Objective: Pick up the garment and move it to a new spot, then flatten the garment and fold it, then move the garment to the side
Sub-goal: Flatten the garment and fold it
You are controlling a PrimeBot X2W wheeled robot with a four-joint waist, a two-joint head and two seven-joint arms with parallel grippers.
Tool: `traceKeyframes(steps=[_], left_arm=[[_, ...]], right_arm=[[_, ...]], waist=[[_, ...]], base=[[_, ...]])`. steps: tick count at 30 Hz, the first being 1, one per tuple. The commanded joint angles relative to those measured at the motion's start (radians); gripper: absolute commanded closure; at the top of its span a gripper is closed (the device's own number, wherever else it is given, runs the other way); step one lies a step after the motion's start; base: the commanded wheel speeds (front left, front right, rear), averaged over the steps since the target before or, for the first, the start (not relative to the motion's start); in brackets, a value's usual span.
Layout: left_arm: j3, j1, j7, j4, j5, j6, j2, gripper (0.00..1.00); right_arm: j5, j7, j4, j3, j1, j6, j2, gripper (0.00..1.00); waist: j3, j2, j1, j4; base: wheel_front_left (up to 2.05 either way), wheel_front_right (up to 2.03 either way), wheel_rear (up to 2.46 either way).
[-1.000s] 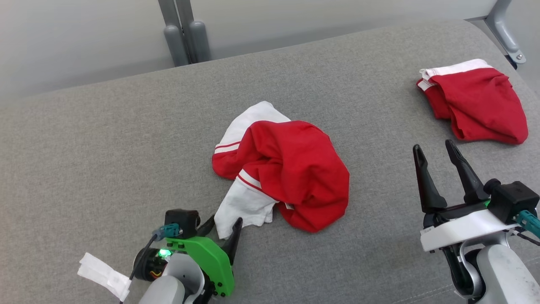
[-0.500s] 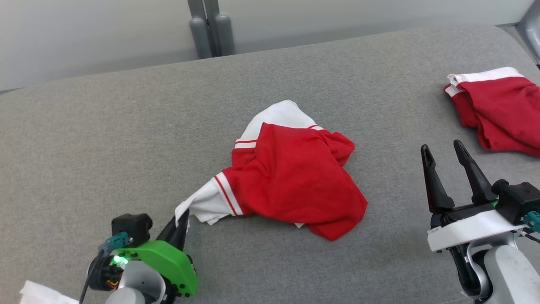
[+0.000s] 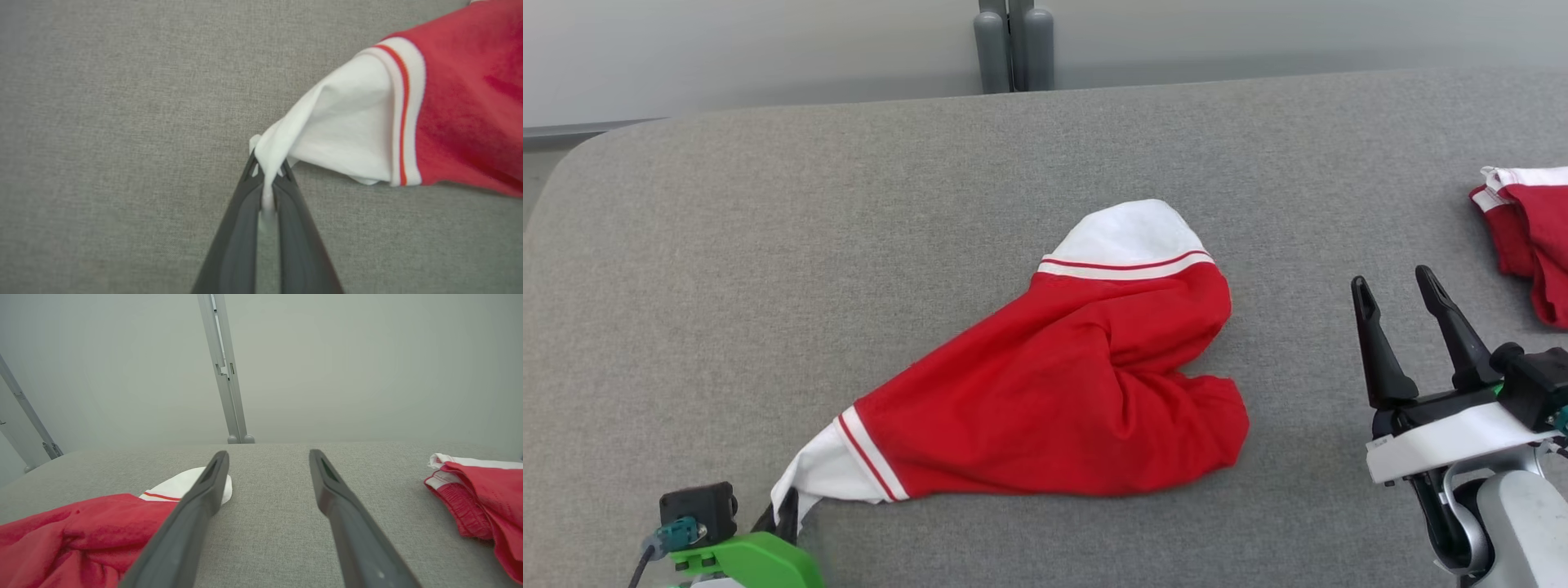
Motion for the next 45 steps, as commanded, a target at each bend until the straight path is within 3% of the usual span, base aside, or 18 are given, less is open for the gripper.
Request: traceKeyframes(steps=[1,5,6,7,8,13,18,23,32,45], left_arm=[[0.008,0.018,0.001,0.004,-0.004,0.01,0.007,1.0],[0.011,0.031,-0.006,0.027,-0.006,0.019,0.005,1.0],[0.012,0.031,-0.011,0.035,-0.005,0.02,0.006,0.54],[0.012,0.03,-0.015,0.041,-0.004,0.019,0.006,0.2],[0.012,0.03,-0.021,0.048,-0.002,0.021,0.007,0.0],[0.032,0.017,-0.068,0.038,0.009,0.032,0.014,0.0],[0.075,0.018,-0.153,0.011,0.041,0.086,0.02,0.0],[0.092,0.009,-0.251,-0.035,0.061,0.102,0.008,0.0],[0.065,-0.054,-0.463,-0.118,0.132,0.073,-0.009,0.0],[0.053,-0.091,-0.51,-0.117,0.172,0.027,-0.062,0.0]], right_arm=[[0.002,-0.003,-0.003,-0.005,-0.005,0.0,-0.006,0.0],[0.003,-0.003,0.0,-0.01,-0.004,0.0,-0.01,0.0],[0.003,-0.003,0.001,-0.01,-0.002,0.0,-0.01,0.0],[0.003,-0.003,0.003,-0.009,0.001,0.0,-0.01,0.0],[0.002,-0.003,0.005,-0.008,0.005,0.0,-0.009,0.0],[0.003,-0.003,0.012,-0.004,0.019,0.0,-0.005,0.0],[0.005,-0.003,0.016,0.0,0.019,0.0,-0.003,0.0],[0.006,-0.003,0.017,0.0,0.027,0.0,-0.003,0.0],[0.004,-0.003,0.015,0.011,0.037,0.0,0.005,0.0],[0.01,-0.003,0.009,0.016,0.039,0.0,0.015,0.0]], waist=[[0.006,0.0,0.0,0.005],[0.003,0.0,0.0,0.007],[0.001,0.0,0.0,0.007],[-0.002,0.0,0.0,0.007],[-0.005,0.0,0.0,0.007],[-0.02,0.0,0.0,0.004],[-0.03,0.0,0.0,-0.001],[-0.039,0.0,0.0,-0.005],[-0.06,0.0,0.0,-0.01],[-0.06,0.0,0.0,-0.021]], base=[[0.0,0.0,0.0],[0.0,0.0,0.0],[0.0,0.0,0.0],[0.0,0.0,0.0],[0.0,0.0,0.0],[0.0,0.0,0.0],[0.0,0.0,0.0],[0.0,0.0,0.0],[0.0,0.0,0.0],[0.0,0.0,0.0]])
